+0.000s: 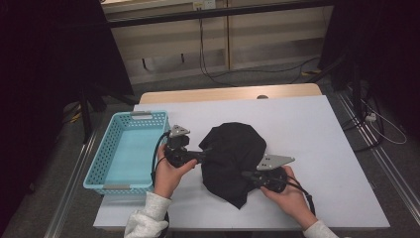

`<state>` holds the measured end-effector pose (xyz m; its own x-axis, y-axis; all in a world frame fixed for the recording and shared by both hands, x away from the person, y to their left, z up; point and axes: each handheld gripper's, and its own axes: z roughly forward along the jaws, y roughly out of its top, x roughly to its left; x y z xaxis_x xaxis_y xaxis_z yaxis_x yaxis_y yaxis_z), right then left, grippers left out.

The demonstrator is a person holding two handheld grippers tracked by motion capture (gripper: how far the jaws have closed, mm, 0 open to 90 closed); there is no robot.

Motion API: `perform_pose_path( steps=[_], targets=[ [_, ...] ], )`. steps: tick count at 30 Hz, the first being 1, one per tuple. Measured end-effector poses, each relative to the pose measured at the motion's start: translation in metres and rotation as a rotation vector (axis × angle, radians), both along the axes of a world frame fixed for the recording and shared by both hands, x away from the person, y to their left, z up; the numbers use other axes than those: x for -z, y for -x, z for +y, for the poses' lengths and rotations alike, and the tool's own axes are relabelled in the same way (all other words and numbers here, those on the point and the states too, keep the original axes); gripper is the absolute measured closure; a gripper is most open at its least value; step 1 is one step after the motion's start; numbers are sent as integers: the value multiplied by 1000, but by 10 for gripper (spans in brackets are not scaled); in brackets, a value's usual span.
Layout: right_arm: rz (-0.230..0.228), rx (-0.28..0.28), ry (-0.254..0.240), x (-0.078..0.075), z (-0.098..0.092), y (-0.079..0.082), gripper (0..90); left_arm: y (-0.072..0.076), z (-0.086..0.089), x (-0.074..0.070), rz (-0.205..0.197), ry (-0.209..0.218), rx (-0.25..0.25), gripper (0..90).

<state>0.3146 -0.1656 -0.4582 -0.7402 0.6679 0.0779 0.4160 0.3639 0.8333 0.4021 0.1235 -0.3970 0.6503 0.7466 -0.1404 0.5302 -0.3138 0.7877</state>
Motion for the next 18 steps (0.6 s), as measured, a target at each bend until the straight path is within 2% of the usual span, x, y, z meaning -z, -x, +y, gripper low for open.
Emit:
perform_pose_path(
  steps=[1,4,6,8,12,16,18],
  targets=[
    [-7,18,-11,-3,-8,0,900,0,1,0,-6,1,-5,71],
    [-5,29,-40,-6,-16,0,900,0,1,-1,-3,10,-10,72],
    [-25,33,-60,-8,-18,1,878,-1,0,-1,-2,11,-11,72],
    [-27,41,-69,-8,-14,2,719,-2,-1,0,-1,4,-8,72],
    [-27,20,-20,-4,3,1,523,-1,-3,2,-2,-4,-3,72],
    [-29,17,-11,-4,16,-2,496,0,-2,3,4,-9,-4,72],
    [-14,19,3,-1,20,-5,492,0,0,3,8,-8,-9,72]
  ],
)
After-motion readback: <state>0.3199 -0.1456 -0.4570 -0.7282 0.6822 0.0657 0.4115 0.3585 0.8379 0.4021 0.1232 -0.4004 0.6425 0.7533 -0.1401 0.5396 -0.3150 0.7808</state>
